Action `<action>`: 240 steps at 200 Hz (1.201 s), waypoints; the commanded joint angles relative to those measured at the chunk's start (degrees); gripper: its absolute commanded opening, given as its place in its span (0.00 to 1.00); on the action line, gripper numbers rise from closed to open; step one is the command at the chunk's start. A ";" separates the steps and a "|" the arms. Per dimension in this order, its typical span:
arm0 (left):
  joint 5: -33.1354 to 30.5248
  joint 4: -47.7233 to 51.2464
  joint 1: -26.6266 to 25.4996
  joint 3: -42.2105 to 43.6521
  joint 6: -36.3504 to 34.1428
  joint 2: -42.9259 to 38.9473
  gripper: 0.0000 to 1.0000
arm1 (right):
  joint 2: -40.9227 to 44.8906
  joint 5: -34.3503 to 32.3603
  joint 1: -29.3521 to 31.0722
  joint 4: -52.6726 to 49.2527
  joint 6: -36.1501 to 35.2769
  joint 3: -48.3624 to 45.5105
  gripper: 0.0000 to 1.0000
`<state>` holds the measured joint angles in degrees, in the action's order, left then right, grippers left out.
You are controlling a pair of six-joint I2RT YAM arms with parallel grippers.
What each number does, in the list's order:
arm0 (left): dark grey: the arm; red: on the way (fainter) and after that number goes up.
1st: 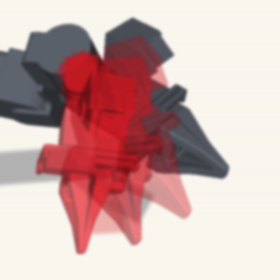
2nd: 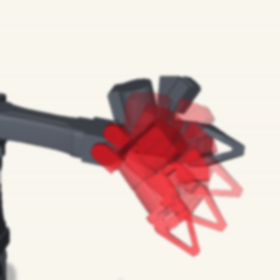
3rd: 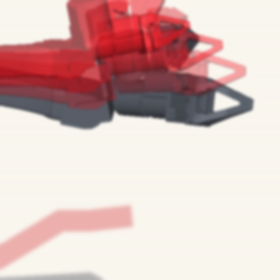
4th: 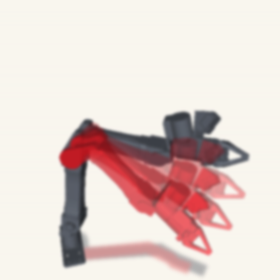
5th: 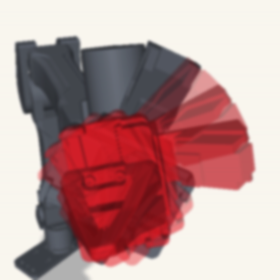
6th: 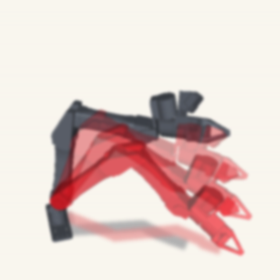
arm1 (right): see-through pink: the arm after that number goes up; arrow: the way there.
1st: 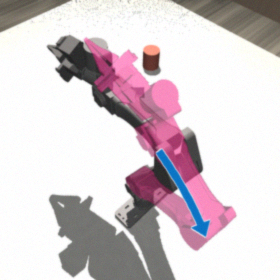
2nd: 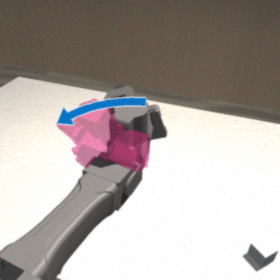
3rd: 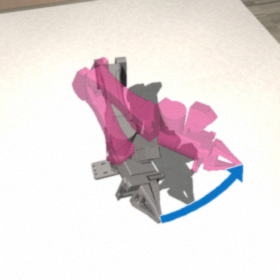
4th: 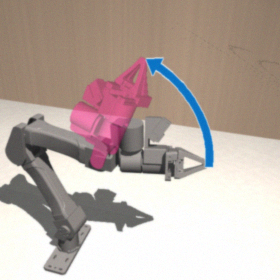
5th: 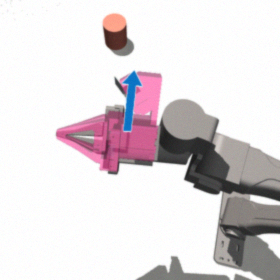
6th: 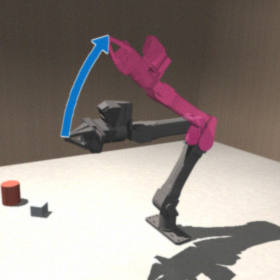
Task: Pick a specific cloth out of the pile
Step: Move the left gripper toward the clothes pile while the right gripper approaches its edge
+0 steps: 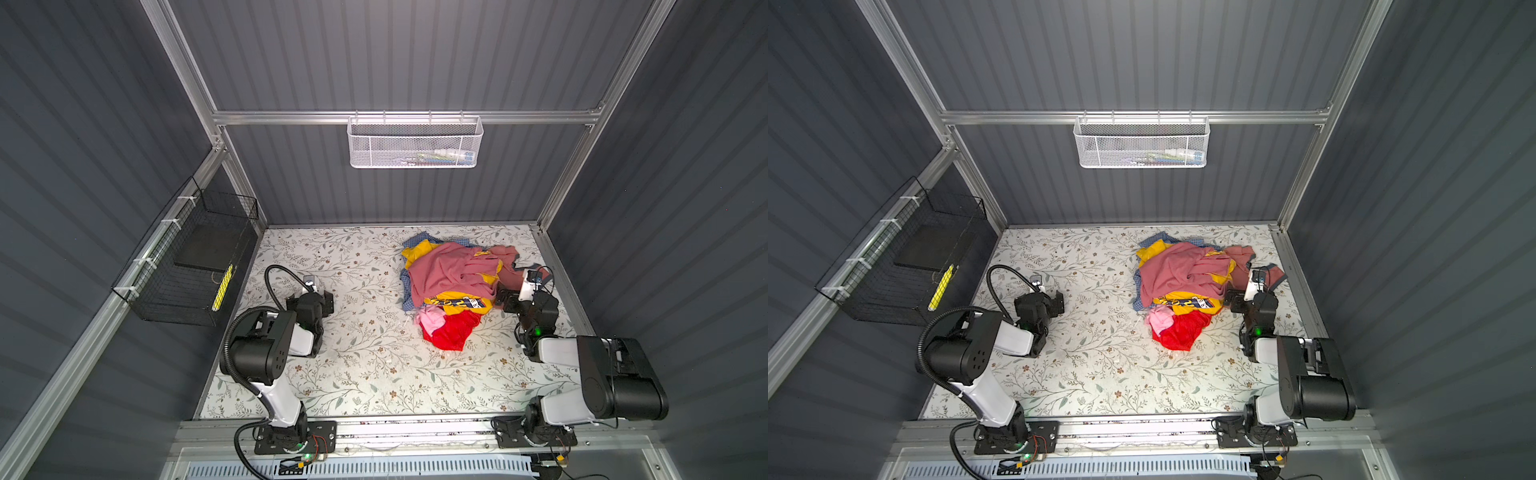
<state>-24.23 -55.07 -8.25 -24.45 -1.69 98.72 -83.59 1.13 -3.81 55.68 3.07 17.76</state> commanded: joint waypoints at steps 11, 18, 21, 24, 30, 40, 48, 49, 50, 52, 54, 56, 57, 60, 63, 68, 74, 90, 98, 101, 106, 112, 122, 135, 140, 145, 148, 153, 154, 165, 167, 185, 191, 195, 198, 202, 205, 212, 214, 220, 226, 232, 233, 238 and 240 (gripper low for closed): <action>-3.88 22.52 0.17 -7.45 5.83 -12.23 1.00 | 4.17 -1.28 -1.80 -1.67 2.84 0.07 0.99; -4.28 29.09 0.17 -9.74 7.67 -14.55 1.00 | 6.85 -1.53 -2.29 -5.26 3.65 0.71 0.99; -4.16 30.83 0.17 -10.57 7.97 -15.41 1.00 | 8.17 -1.63 -2.55 -7.77 4.14 1.15 0.99; -3.50 32.81 0.17 -11.20 8.14 -16.07 1.00 | 9.52 -1.78 -2.87 -10.27 4.85 1.71 0.99; -1.67 35.23 0.15 -11.97 8.61 -17.95 1.00 | 12.28 -1.93 -3.48 -15.12 6.38 2.88 0.99; 0.47 37.41 -0.22 -12.33 9.98 -20.52 0.99 | 16.17 -1.52 -4.70 -21.84 9.49 4.25 0.99; 1.38 38.70 -0.74 -12.26 11.83 -22.45 1.00 | 18.92 -0.54 -5.36 -24.82 11.23 4.63 0.99; 1.64 38.84 -0.77 -12.23 12.08 -22.66 1.00 | 19.00 -0.44 -5.38 -25.09 11.46 4.60 0.99; 1.91 38.96 -0.83 -12.17 12.25 -22.90 0.99 | 19.04 -0.25 -5.49 -25.35 11.67 4.63 0.99; 2.48 39.15 -0.94 -12.15 12.59 -23.29 0.99 | 20.59 0.06 -5.54 -25.84 11.93 4.65 0.99; 3.15 39.40 -1.14 -12.19 12.88 -23.61 0.99 | 21.37 0.23 -5.71 -26.29 12.24 4.61 0.99; 3.69 39.59 -1.33 -12.20 13.15 -23.95 0.99 | 21.96 0.40 -5.80 -26.65 12.62 4.53 0.99; 3.81 39.73 -1.37 -12.16 13.27 -24.16 0.98 | 22.28 0.52 -5.78 -26.88 12.77 4.50 0.99; 4.65 40.14 -1.94 -12.26 13.70 -24.54 0.98 | 23.07 0.82 -5.90 -27.54 13.36 4.47 0.99; 5.11 40.55 -2.59 -12.39 14.07 -24.98 0.98 | 23.82 1.07 -6.01 -28.17 13.89 4.43 0.99; 5.76 41.60 -3.84 -12.63 14.40 -25.44 0.97 | 24.69 1.42 -6.06 -29.08 14.72 4.38 0.99; 5.90 42.95 -5.93 -13.16 14.44 -26.02 0.97 | 26.26 2.33 -6.21 -30.15 15.98 4.07 0.99; 5.44 45.89 -12.05 -13.98 14.57 -26.76 0.97 | 29.03 4.49 -6.25 -30.42 19.93 2.38 0.99; 6.30 46.66 -14.48 -14.14 15.82 -27.05 0.96 | 30.00 5.98 -6.24 -29.75 21.84 1.30 0.99; 6.44 46.95 -15.54 -14.06 16.51 -27.08 0.96 | 30.30 6.83 -6.21 -29.39 22.52 0.91 0.99; 6.77 47.15 -17.20 -13.89 17.43 -27.20 0.96 | 30.72 7.79 -6.25 -28.71 23.39 0.31 0.99; 7.08 47.24 -19.21 -13.67 18.02 -27.35 0.96 | 31.00 9.30 -6.25 -27.94 24.70 -0.28 0.99; 7.05 47.59 -23.10 -13.56 18.73 -27.22 0.96 | 31.21 10.92 -6.28 -27.03 26.28 -1.15 0.99; 6.94 47.77 -28.02 -13.83 19.31 -26.79 0.96 | 31.21 13.52 -6.22 -25.14 27.58 -2.17 0.99; 6.97 47.84 -30.06 -14.05 19.80 -26.43 0.97 | 31.19 14.55 -6.28 -24.11 28.03 -2.71 0.99; 7.10 47.59 -31.80 -14.21 20.21 -25.99 0.97 | 31.13 15.14 -6.25 -22.74 28.72 -3.32 0.99; 7.18 47.30 -32.88 -14.30 20.54 -25.69 0.97 | 31.08 15.70 -6.23 -21.90 29.17 -3.73 0.99; 7.19 46.60 -34.46 -14.43 20.95 -25.14 0.97 | 30.97 16.29 -6.27 -20.42 29.81 -4.32 0.99; 7.18 46.48 -34.90 -14.42 21.08 -24.93 0.97 | 30.91 16.46 -6.28 -20.12 29.98 -4.45 0.99; 7.36 44.94 -38.57 -14.96 22.04 -22.61 0.97 | 30.44 17.13 -6.21 -18.38 31.46 -5.35 0.99; 7.66 44.69 -39.12 -15.24 22.07 -22.28 0.97 | 30.38 17.14 -6.25 -18.31 31.56 -5.36 0.99; 11.37 45.31 -43.50 -18.93 22.35 -16.84 0.95 | 29.42 17.47 -6.16 -17.86 32.33 -5.39 0.99; 12.84 45.50 -44.66 -20.17 22.32 -15.22 0.93 | 29.29 17.42 -6.20 -17.58 32.60 -5.37 0.99; 13.41 45.62 -45.28 -20.83 22.27 -14.37 0.92 | 29.19 17.47 -6.13 -17.39 32.86 -5.37 0.99; 13.65 45.66 -45.85 -21.18 22.37 -13.78 0.92 | 29.17 18.55 -6.14 -17.32 32.94 -5.41 0.99; 13.82 45.54 -46.50 -21.65 22.48 -13.15 0.92 | 29.18 19.75 -6.20 -17.29 33.10 -5.39 0.99; 14.06 45.26 -46.98 -21.88 22.51 -12.77 0.92 | 29.19 19.83 -6.21 -17.28 33.13 -5.37 0.99; 14.82 44.53 -47.70 -22.25 22.48 -12.07 0.92 | 29.26 19.89 -6.12 -17.32 33.16 -5.37 0.99; 15.02 44.39 -47.97 -22.34 22.45 -11.89 0.92 | 29.32 19.88 -6.12 -17.35 33.25 -5.42 0.99; 15.47 43.98 -48.39 -22.68 22.46 -11.39 0.92 | 29.41 19.80 -6.16 -17.51 33.24 -5.45 0.99; 16.23 43.62 -48.61 -23.11 22.48 -10.97 0.92 | 29.60 19.64 -6.16 -17.68 33.18 -5.54 0.99; 17.22 43.25 -48.63 -23.40 22.48 -10.40 0.92 | 29.75 19.62 -6.15 -17.84 33.08 -5.54 0.99; 17.39 43.22 -48.67 -23.47 22.46 -10.35 0.92 | 29.78 19.62 -6.13 -17.86 33.11 -5.54 0.99; 18.32 42.91 -48.62 -23.87 22.46 -9.86 0.92 | 29.82 19.56 -6.18 -18.02 32.97 -5.54 0.99; 18.75 42.87 -48.62 -24.02 22.44 -9.64 0.92 | 29.94 19.54 -6.13 -18.12 32.86 -5.54 0.99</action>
<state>-10.39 -10.28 -56.62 -45.58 19.90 87.42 -54.26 19.18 -9.87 36.32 35.20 12.64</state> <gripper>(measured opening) 0.917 0.991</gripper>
